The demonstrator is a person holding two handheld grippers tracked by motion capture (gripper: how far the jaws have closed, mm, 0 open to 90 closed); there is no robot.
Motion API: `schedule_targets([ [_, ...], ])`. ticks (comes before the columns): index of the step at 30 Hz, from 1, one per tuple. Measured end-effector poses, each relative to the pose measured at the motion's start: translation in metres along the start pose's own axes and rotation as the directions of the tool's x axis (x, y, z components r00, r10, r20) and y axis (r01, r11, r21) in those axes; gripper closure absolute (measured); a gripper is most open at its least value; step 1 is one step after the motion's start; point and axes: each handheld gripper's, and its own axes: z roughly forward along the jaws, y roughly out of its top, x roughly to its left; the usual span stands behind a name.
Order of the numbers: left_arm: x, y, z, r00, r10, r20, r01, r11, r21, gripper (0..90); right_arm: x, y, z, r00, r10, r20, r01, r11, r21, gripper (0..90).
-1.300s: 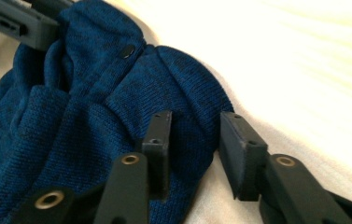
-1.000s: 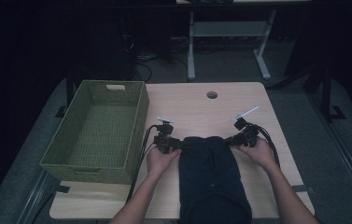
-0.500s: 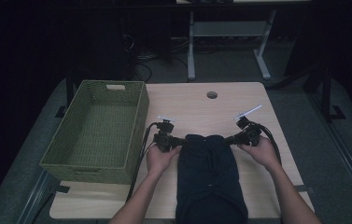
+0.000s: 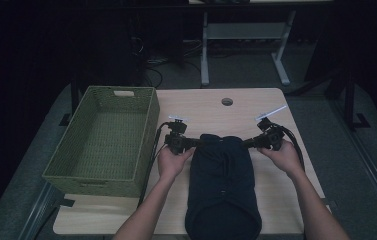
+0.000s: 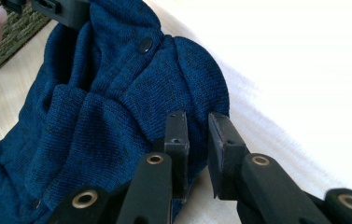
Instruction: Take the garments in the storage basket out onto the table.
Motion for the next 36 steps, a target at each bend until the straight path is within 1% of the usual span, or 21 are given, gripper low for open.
schedule_targets([
  [5, -0.001, 0.012, -0.006, 0.9998, 0.019, -0.002, -0.019, 0.9996, -0.020, 80.0, 0.002, 0.010, -0.008, 0.9999, -0.009, 0.013, 0.009, 1.000, -0.014, 78.7],
  [6, 0.000, 0.015, -0.007, 0.9999, 0.016, 0.001, -0.016, 0.9995, -0.026, 80.0, 0.001, 0.013, -0.010, 0.9998, -0.012, 0.012, 0.013, 1.000, -0.019, 78.6],
  [8, 0.000, 0.021, -0.009, 0.9997, 0.024, 0.000, -0.024, 0.9993, -0.028, 80.0, 0.002, 0.019, -0.015, 0.9997, -0.014, 0.019, 0.014, 0.999, -0.031, 78.7],
  [9, 0.000, 0.025, -0.011, 0.9997, 0.026, 0.002, -0.026, 0.9987, -0.043, 80.0, 0.002, 0.023, -0.018, 0.9995, -0.021, 0.022, 0.022, 0.999, -0.035, 78.7],
  [11, -0.001, 0.031, -0.015, 0.9995, 0.030, 0.003, -0.030, 0.9981, -0.054, 80.0, 0.004, 0.030, -0.024, 0.9989, -0.029, 0.038, 0.030, 0.998, -0.046, 78.7],
  [13, -0.004, 0.040, -0.019, 0.9991, 0.043, 0.004, -0.043, 0.9966, -0.070, 80.0, 0.006, 0.039, -0.031, 0.9978, -0.040, 0.052, 0.043, 0.997, -0.059, 78.7],
  [14, -0.006, 0.046, -0.023, 0.9988, 0.050, 0.003, -0.049, 0.9950, -0.087, 79.9, 0.007, 0.043, -0.034, 0.9971, -0.046, 0.060, 0.050, 0.997, -0.064, 78.7],
  [18, -0.014, 0.064, -0.034, 0.9964, 0.085, -0.006, -0.085, 0.9884, -0.126, 79.8, 0.014, 0.061, -0.054, 0.9921, -0.068, 0.105, 0.080, 0.991, -0.111, 78.6],
  [20, -0.018, 0.067, -0.038, 0.9940, 0.108, -0.017, -0.109, 0.9849, -0.134, 79.7, 0.018, 0.066, -0.061, 0.9890, -0.085, 0.122, 0.102, 0.985, -0.141, 78.6],
  [21, -0.018, 0.067, -0.039, 0.9933, 0.114, -0.018, -0.116, 0.9840, -0.135, 79.7, 0.020, 0.066, -0.063, 0.9869, -0.093, 0.132, 0.112, 0.983, -0.146, 78.6],
  [23, -0.019, 0.064, -0.038, 0.9926, 0.120, -0.019, -0.121, 0.9839, -0.131, 79.8, 0.022, 0.065, -0.062, 0.9852, -0.102, 0.138, 0.122, 0.982, -0.144, 78.6],
  [25, -0.017, 0.059, -0.038, 0.9934, 0.114, -0.009, -0.114, 0.9847, -0.132, 79.8, 0.022, 0.061, -0.059, 0.9852, -0.103, 0.137, 0.122, 0.982, -0.145, 78.6],
  [29, -0.017, 0.050, -0.038, 0.9925, 0.122, -0.010, -0.122, 0.9834, -0.135, 79.7, 0.026, 0.053, -0.056, 0.9836, -0.120, 0.134, 0.142, 0.976, -0.165, 78.5],
  [31, -0.017, 0.045, -0.039, 0.9923, 0.124, -0.005, -0.123, 0.9824, -0.140, 79.6, 0.029, 0.050, -0.057, 0.9793, -0.145, 0.142, 0.169, 0.970, -0.177, 78.5],
  [32, -0.018, 0.043, -0.041, 0.9913, 0.131, -0.010, -0.132, 0.9814, -0.139, 79.4, 0.031, 0.048, -0.057, 0.9787, -0.147, 0.143, 0.172, 0.968, -0.181, 78.5],
  [33, -0.019, 0.041, -0.041, 0.9909, 0.134, -0.009, -0.134, 0.9805, -0.144, 79.2, 0.034, 0.046, -0.058, 0.9749, -0.168, 0.146, 0.194, 0.963, -0.189, 78.5],
  [36, -0.023, 0.031, -0.045, 0.9879, 0.154, -0.017, -0.155, 0.9750, -0.159, 78.5, 0.043, 0.039, -0.058, 0.9659, -0.206, 0.157, 0.235, 0.952, -0.196, 78.4],
])
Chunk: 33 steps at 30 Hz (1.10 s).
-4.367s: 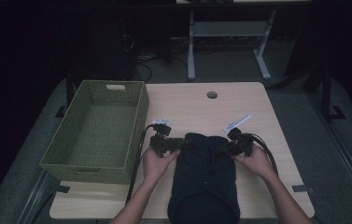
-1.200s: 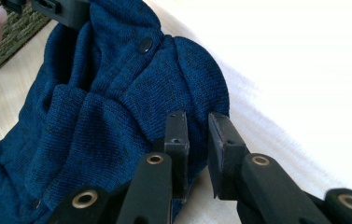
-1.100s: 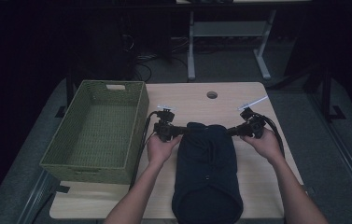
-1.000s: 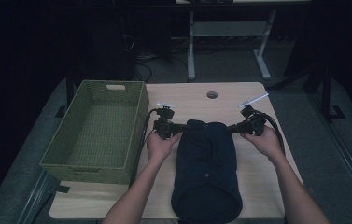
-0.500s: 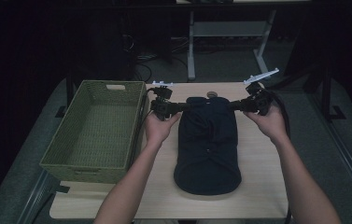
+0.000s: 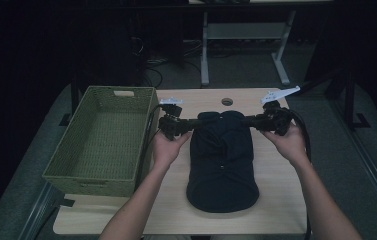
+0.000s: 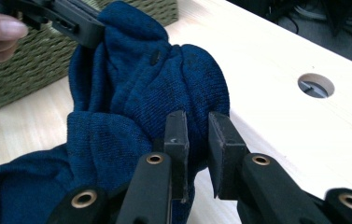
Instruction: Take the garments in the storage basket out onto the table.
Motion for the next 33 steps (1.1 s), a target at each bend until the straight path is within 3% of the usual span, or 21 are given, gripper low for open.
schedule_targets([
  [5, -0.009, -0.014, -0.002, 0.9986, 0.051, -0.014, -0.051, 0.9987, 0.002, 79.1, 0.016, -0.011, -0.003, 0.9980, -0.061, -0.016, 0.061, 0.998, -0.007, 78.2],
  [12, -0.015, -0.028, -0.002, 0.9982, 0.060, 0.004, -0.061, 0.9980, 0.017, 79.8, 0.030, -0.024, -0.004, 0.9937, -0.098, -0.054, 0.099, 0.995, 0.014, 78.1],
  [14, -0.012, -0.028, 0.002, 0.9991, 0.036, 0.022, -0.036, 0.9992, 0.019, 80.2, 0.029, -0.027, -0.004, 0.9940, -0.094, -0.054, 0.096, 0.995, 0.023, 78.2],
  [19, -0.003, -0.018, 0.005, 0.9982, -0.012, 0.058, 0.011, 0.9998, 0.016, 78.7, 0.014, -0.028, 0.000, 0.9986, -0.011, -0.051, 0.012, 0.999, 0.029, 79.2],
  [22, 0.003, -0.009, 0.007, 0.9893, -0.070, 0.128, 0.068, 0.9975, 0.019, 74.4, 0.009, -0.024, -0.002, 0.9990, 0.008, -0.043, -0.008, 1.000, -0.003, 79.7],
  [24, 0.006, -0.003, 0.009, 0.9834, -0.099, 0.152, 0.097, 0.9951, 0.018, 71.2, 0.007, -0.017, -0.004, 0.9996, 0.002, -0.027, -0.002, 1.000, -0.018, 80.0],
  [28, 0.009, 0.008, 0.009, 0.9798, -0.110, 0.167, 0.112, 0.9938, 0.001, 69.9, 0.003, -0.006, -0.008, 0.9998, 0.011, -0.019, -0.012, 0.999, -0.050, 80.3],
  [33, 0.007, 0.021, 0.005, 0.9865, -0.082, 0.142, 0.086, 0.9960, -0.024, 79.3, 0.001, 0.002, -0.014, 0.9994, 0.009, -0.032, -0.012, 0.996, -0.092, 80.3],
])
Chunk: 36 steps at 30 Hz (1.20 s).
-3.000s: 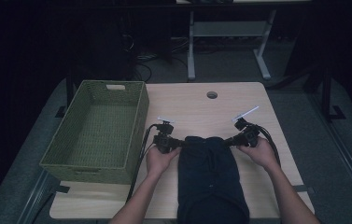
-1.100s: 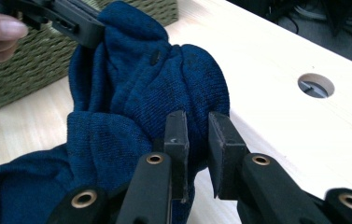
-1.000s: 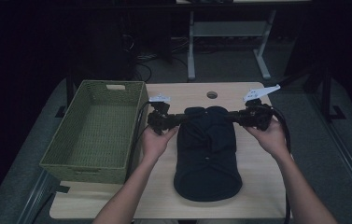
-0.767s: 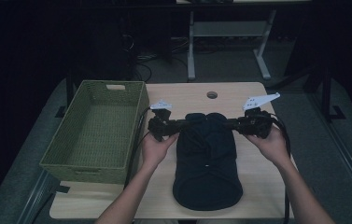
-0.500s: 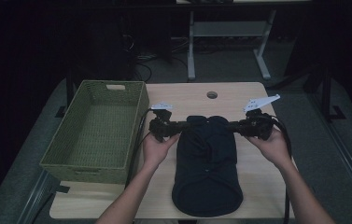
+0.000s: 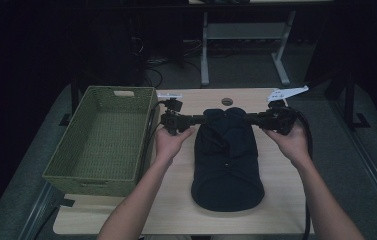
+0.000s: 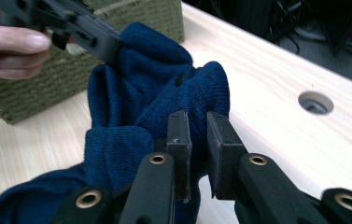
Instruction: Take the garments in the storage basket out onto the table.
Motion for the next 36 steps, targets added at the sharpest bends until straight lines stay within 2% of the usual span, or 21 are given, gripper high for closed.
schedule_targets([
  [2, -0.005, 0.002, -0.005, 0.9995, 0.029, -0.013, -0.030, 0.9991, -0.029, 80.5, 0.002, 0.001, -0.004, 0.9998, -0.009, -0.017, 0.009, 1.000, -0.024, 80.2],
  [4, -0.011, -0.001, -0.009, 0.9968, 0.073, -0.033, -0.074, 0.9965, -0.040, 80.9, 0.007, -0.001, -0.009, 0.9986, -0.041, -0.034, 0.039, 0.998, -0.041, 80.1],
  [6, -0.016, -0.010, -0.011, 0.9948, 0.096, -0.034, -0.097, 0.9946, -0.036, 81.0, 0.013, -0.005, -0.011, 0.9971, -0.062, -0.044, 0.060, 0.997, -0.040, 80.0],
  [8, -0.022, -0.020, -0.013, 0.9893, 0.137, -0.051, -0.139, 0.9898, -0.033, 81.0, 0.021, -0.012, -0.012, 0.9938, -0.102, -0.046, 0.101, 0.995, -0.021, 79.9],
  [10, -0.028, -0.034, -0.016, 0.9873, 0.154, -0.038, -0.156, 0.9871, -0.037, 81.0, 0.026, -0.021, -0.012, 0.9909, -0.119, -0.064, 0.118, 0.993, -0.012, 79.8],
  [12, -0.032, -0.043, -0.019, 0.9813, 0.187, -0.045, -0.188, 0.9818, -0.024, 80.9, 0.033, -0.032, -0.012, 0.9874, -0.137, -0.078, 0.138, 0.990, 0.005, 79.7],
  [14, -0.039, -0.057, -0.021, 0.9792, 0.200, -0.037, -0.201, 0.9793, -0.028, 80.8, 0.039, -0.042, -0.012, 0.9848, -0.145, -0.095, 0.149, 0.988, 0.035, 79.7],
  [18, -0.050, -0.088, -0.027, 0.9653, 0.259, -0.036, -0.259, 0.9658, -0.009, 80.7, 0.052, -0.062, -0.014, 0.9808, -0.158, -0.115, 0.167, 0.983, 0.073, 79.7],
  [19, -0.051, -0.096, -0.030, 0.9657, 0.258, -0.030, -0.258, 0.9660, -0.004, 80.7, 0.054, -0.066, -0.015, 0.9798, -0.154, -0.127, 0.164, 0.984, 0.070, 79.6],
  [20, -0.054, -0.105, -0.034, 0.9626, 0.270, -0.023, -0.270, 0.9628, -0.002, 80.6, 0.057, -0.070, -0.016, 0.9796, -0.156, -0.127, 0.166, 0.983, 0.072, 79.7],
  [22, -0.058, -0.116, -0.038, 0.9546, 0.297, -0.028, -0.296, 0.9549, 0.025, 80.5, 0.065, -0.080, -0.016, 0.9754, -0.159, -0.152, 0.174, 0.981, 0.086, 79.7],
  [25, -0.061, -0.131, -0.045, 0.9509, 0.310, 0.002, -0.309, 0.9493, 0.057, 80.3, 0.074, -0.090, -0.015, 0.9706, -0.161, -0.178, 0.183, 0.977, 0.113, 79.6],
  [28, -0.060, -0.142, -0.049, 0.9495, 0.311, 0.043, -0.313, 0.9461, 0.081, 80.2, 0.079, -0.102, -0.017, 0.9620, -0.144, -0.232, 0.178, 0.975, 0.134, 79.5],
  [29, -0.060, -0.147, -0.049, 0.9470, 0.315, 0.064, -0.320, 0.9425, 0.097, 80.2, 0.081, -0.105, -0.017, 0.9587, -0.140, -0.247, 0.181, 0.972, 0.149, 79.3],
  [30, -0.060, -0.149, -0.048, 0.9444, 0.319, 0.079, -0.326, 0.9384, 0.113, 80.3, 0.083, -0.110, -0.016, 0.9517, -0.139, -0.274, 0.192, 0.965, 0.178, 78.1],
  [31, -0.060, -0.154, -0.047, 0.9356, 0.341, 0.093, -0.351, 0.9260, 0.139, 80.7, 0.084, -0.113, -0.015, 0.9467, -0.123, -0.297, 0.188, 0.962, 0.198, 76.4],
  [32, -0.061, -0.157, -0.046, 0.9286, 0.359, 0.094, -0.370, 0.9172, 0.149, 81.0, 0.082, -0.116, -0.014, 0.9379, -0.108, -0.330, 0.191, 0.954, 0.231, 72.9],
  [33, -0.062, -0.160, -0.046, 0.9197, 0.375, 0.117, -0.390, 0.9063, 0.163, 81.3, 0.081, -0.116, -0.014, 0.9378, -0.105, -0.331, 0.188, 0.955, 0.229, 68.8],
  [34, -0.062, -0.161, -0.045, 0.9160, 0.379, 0.131, -0.398, 0.9017, 0.170, 81.5, 0.077, -0.114, -0.017, 0.9378, -0.068, -0.340, 0.143, 0.969, 0.200, 67.9],
  [35, -0.062, -0.163, -0.044, 0.9106, 0.385, 0.151, -0.408, 0.8955, 0.178, 81.5, 0.074, -0.111, -0.019, 0.9353, -0.053, -0.350, 0.119, 0.978, 0.170, 68.0],
  [36, -0.063, -0.164, -0.043, 0.9072, 0.388, 0.162, -0.414, 0.8915, 0.183, 81.6, 0.069, -0.106, -0.022, 0.9388, -0.033, -0.343, 0.082, 0.988, 0.129, 67.5],
])
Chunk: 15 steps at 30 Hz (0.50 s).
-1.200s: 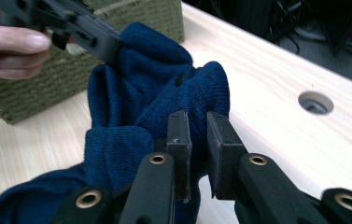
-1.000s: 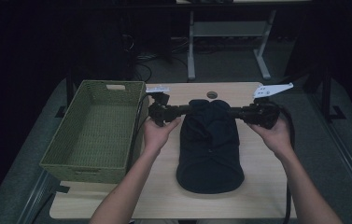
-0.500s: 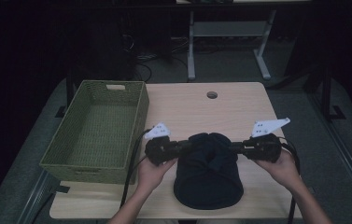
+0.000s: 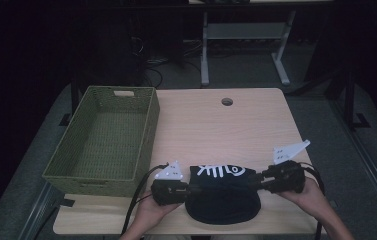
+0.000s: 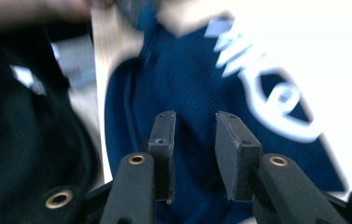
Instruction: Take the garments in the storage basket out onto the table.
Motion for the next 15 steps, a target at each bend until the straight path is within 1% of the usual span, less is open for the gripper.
schedule_targets([
  [1, -0.001, 0.000, 0.002, 0.9998, 0.012, 0.017, -0.012, 0.9997, 0.021, 81.6, -0.003, 0.003, -0.002, 0.9999, 0.010, 0.007, -0.010, 1.000, -0.022, 67.3],
  [2, -0.001, -0.001, 0.004, 0.9993, 0.030, 0.021, -0.031, 0.9986, 0.042, 81.6, -0.008, 0.009, -0.002, 0.9992, 0.040, -0.001, -0.040, 0.998, -0.040, 67.7],
  [3, -0.002, -0.002, 0.006, 0.9984, 0.043, 0.037, -0.045, 0.9973, 0.057, 81.6, -0.011, 0.014, -0.001, 0.9986, 0.053, 0.001, -0.053, 0.998, -0.041, 69.8],
  [4, -0.002, -0.002, 0.006, 0.9981, 0.047, 0.040, -0.049, 0.9970, 0.059, 81.6, -0.015, 0.018, 0.004, 0.9975, 0.070, 0.015, -0.069, 0.997, -0.028, 72.8],
  [5, -0.003, -0.003, 0.007, 0.9979, 0.047, 0.045, -0.050, 0.9968, 0.062, 81.6, -0.016, 0.020, 0.007, 0.9967, 0.080, 0.016, -0.079, 0.997, -0.015, 75.0],
  [6, -0.002, -0.003, 0.006, 0.9977, 0.035, 0.057, -0.039, 0.9973, 0.062, 81.4, -0.016, 0.022, 0.016, 0.9969, 0.078, 0.008, -0.078, 0.997, 0.025, 79.0],
  [7, -0.002, -0.003, 0.006, 0.9979, 0.026, 0.060, -0.030, 0.9977, 0.061, 81.0, -0.013, 0.022, 0.024, 0.9980, 0.064, -0.003, -0.063, 0.995, 0.074, 82.1],
  [8, -0.001, -0.003, 0.005, 0.9977, 0.020, 0.064, -0.024, 0.9980, 0.059, 79.8, -0.010, 0.022, 0.032, 0.9981, 0.055, -0.028, -0.051, 0.991, 0.127, 83.7],
  [9, -0.001, -0.003, 0.004, 0.9965, -0.010, 0.083, 0.005, 0.9986, 0.053, 77.2, -0.007, 0.021, 0.038, 0.9975, 0.053, -0.047, -0.044, 0.986, 0.161, 84.8],
  [10, 0.000, -0.002, 0.003, 0.9935, -0.028, 0.110, 0.021, 0.9978, 0.062, 71.6, -0.003, 0.018, 0.046, 0.9968, 0.045, -0.066, -0.031, 0.980, 0.197, 86.4],
  [11, -0.001, -0.001, 0.001, 0.9904, -0.039, 0.133, 0.031, 0.9978, 0.059, 69.8, -0.001, 0.017, 0.049, 0.9962, 0.043, -0.075, -0.026, 0.976, 0.216, 87.0],
  [12, -0.002, -0.001, -0.001, 0.9888, -0.038, 0.144, 0.031, 0.9984, 0.048, 68.1, 0.002, 0.015, 0.053, 0.9951, 0.043, -0.089, -0.021, 0.972, 0.234, 88.0],
  [13, -0.004, 0.000, -0.004, 0.9850, -0.046, 0.166, 0.040, 0.9984, 0.039, 65.5, 0.004, 0.013, 0.055, 0.9947, 0.044, -0.093, -0.020, 0.970, 0.243, 88.2],
  [15, -0.006, 0.003, -0.009, 0.9748, -0.068, 0.213, 0.067, 0.9977, 0.013, 63.1, 0.009, 0.010, 0.058, 0.9934, 0.043, -0.106, -0.015, 0.968, 0.252, 88.5],
])
